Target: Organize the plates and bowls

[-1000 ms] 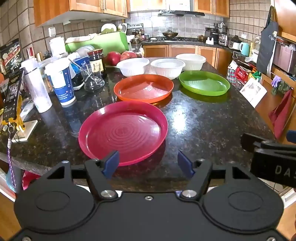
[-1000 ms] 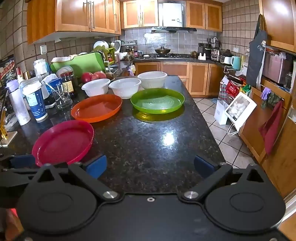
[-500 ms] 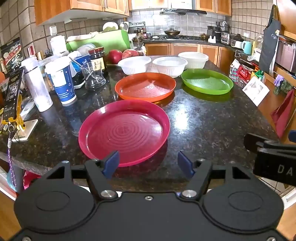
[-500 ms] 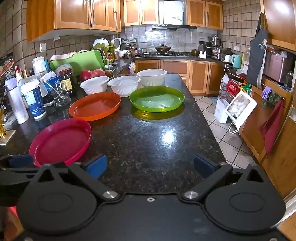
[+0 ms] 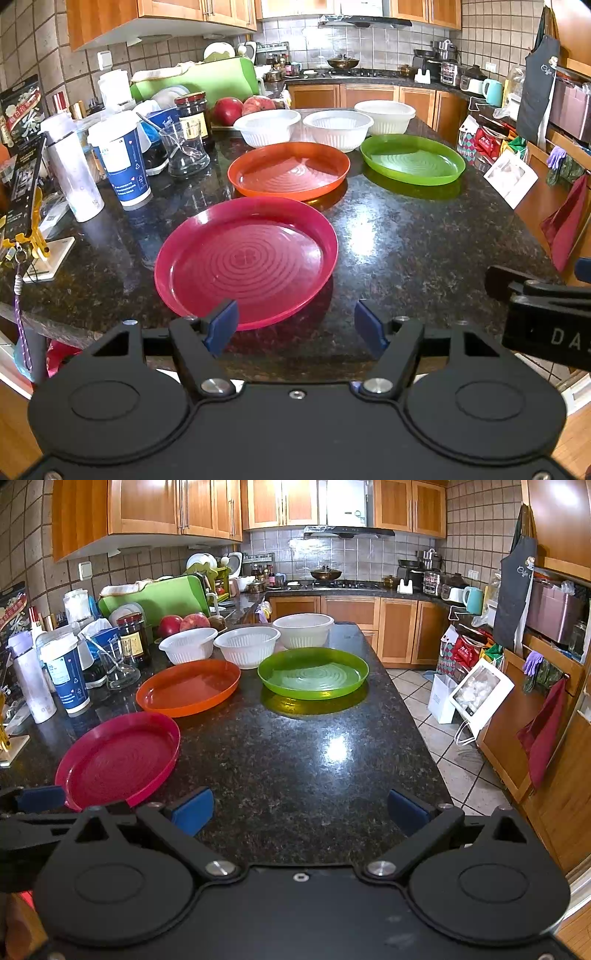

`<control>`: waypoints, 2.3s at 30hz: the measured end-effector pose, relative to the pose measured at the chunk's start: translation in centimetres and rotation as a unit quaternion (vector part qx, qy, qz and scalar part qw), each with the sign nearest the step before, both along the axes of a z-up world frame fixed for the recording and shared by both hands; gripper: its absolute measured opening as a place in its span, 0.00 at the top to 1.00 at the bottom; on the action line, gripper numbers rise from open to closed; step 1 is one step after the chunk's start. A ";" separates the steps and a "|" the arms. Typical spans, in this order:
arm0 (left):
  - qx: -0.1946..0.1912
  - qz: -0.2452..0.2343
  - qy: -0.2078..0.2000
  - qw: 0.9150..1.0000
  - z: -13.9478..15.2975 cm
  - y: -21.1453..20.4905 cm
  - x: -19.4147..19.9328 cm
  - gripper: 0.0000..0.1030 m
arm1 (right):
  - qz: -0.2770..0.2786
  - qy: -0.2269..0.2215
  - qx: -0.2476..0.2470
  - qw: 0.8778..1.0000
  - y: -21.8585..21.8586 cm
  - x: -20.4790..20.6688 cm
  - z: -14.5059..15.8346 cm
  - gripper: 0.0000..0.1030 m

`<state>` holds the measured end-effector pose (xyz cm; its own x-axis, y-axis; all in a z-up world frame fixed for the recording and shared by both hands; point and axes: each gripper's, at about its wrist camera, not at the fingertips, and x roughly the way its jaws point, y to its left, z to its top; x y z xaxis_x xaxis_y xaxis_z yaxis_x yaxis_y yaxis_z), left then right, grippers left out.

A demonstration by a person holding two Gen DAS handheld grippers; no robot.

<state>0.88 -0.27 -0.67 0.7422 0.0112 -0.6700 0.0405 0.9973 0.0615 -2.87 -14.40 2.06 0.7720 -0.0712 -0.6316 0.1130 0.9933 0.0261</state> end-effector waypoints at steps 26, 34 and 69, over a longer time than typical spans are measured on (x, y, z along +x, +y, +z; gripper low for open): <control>0.003 0.003 -0.002 1.000 0.0 0.0 -0.2 0.31 | 0.001 -0.004 0.000 1.000 0.0 0.0 0.1 0.00; 0.003 0.004 -0.002 1.000 0.0 0.0 -0.3 0.31 | 0.001 -0.003 -0.001 1.000 0.0 -0.1 0.0 0.00; 0.003 0.006 -0.006 1.000 0.3 0.2 -0.5 0.31 | 0.001 -0.009 -0.004 1.000 0.0 -0.5 0.2 0.00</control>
